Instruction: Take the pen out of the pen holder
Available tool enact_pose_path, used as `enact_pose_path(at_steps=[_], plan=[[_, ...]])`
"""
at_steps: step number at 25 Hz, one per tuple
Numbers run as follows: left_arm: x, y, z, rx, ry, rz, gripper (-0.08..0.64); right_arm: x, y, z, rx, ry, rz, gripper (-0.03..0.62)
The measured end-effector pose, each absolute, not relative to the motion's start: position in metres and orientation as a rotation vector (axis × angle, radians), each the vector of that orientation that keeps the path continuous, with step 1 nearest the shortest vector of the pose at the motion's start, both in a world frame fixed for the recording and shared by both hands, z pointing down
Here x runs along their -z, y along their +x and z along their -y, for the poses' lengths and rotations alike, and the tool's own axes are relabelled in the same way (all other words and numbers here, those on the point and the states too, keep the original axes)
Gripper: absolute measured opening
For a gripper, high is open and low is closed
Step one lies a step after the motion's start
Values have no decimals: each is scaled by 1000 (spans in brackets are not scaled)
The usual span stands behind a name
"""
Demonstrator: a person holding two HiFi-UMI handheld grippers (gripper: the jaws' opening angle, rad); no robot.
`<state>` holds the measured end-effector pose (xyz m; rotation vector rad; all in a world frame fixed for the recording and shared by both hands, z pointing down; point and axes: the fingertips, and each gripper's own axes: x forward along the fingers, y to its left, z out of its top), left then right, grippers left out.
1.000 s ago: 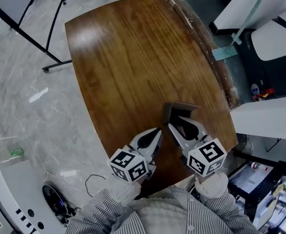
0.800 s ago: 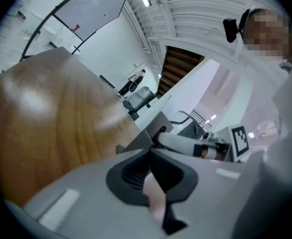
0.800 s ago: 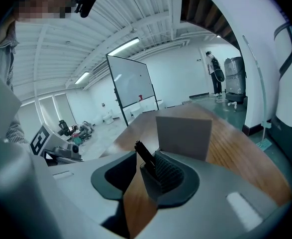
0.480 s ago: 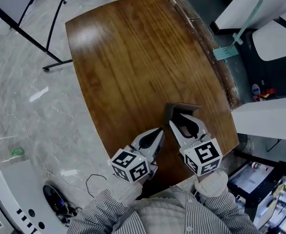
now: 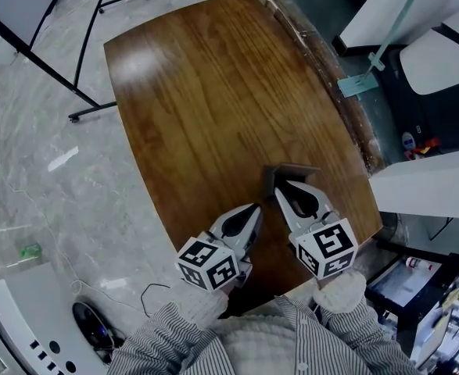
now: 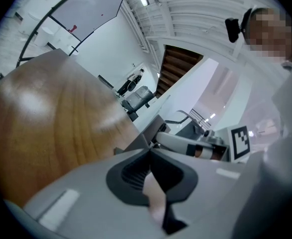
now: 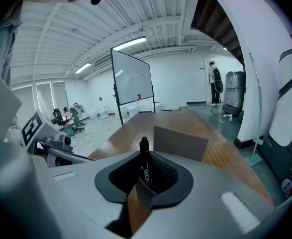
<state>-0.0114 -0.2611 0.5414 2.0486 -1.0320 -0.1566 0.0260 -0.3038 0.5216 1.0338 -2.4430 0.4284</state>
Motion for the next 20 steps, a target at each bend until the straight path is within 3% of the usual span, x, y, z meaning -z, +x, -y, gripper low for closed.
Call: enact_pose_path(at_steps=[20], plan=[[-466,0,228,150,2226,1027,8,-415,61,266,-336,1238,2646,49]])
